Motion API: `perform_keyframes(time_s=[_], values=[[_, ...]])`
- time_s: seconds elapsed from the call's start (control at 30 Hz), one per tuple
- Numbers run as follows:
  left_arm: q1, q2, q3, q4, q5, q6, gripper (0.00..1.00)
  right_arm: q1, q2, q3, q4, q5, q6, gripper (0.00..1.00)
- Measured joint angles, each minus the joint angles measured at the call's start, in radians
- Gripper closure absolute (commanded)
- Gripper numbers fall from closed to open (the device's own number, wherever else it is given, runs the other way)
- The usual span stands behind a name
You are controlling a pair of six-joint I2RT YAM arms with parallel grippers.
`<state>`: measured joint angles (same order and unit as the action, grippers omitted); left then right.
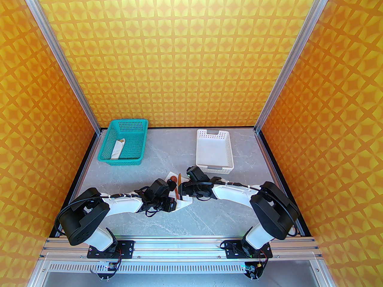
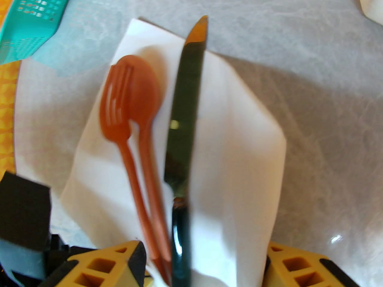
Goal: Place the utensils on the paper napkin and roll it up
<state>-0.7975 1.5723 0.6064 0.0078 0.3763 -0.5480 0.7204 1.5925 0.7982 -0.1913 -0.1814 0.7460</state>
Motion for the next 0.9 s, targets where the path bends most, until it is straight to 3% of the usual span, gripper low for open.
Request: perform_keyframes(time_s=[0.4, 0.9], values=[[0.0, 0.0, 0.0, 0.0, 0.0, 0.0, 0.97, -0.008, -0.023, -0.079, 0.116, -0.06, 0.07, 0.37], [0.0, 0.0, 0.0, 0.0, 0.0, 0.0, 0.97, -0.118, -0.04, -0.069, 0.161, -0.092, 0.034, 0.38]])
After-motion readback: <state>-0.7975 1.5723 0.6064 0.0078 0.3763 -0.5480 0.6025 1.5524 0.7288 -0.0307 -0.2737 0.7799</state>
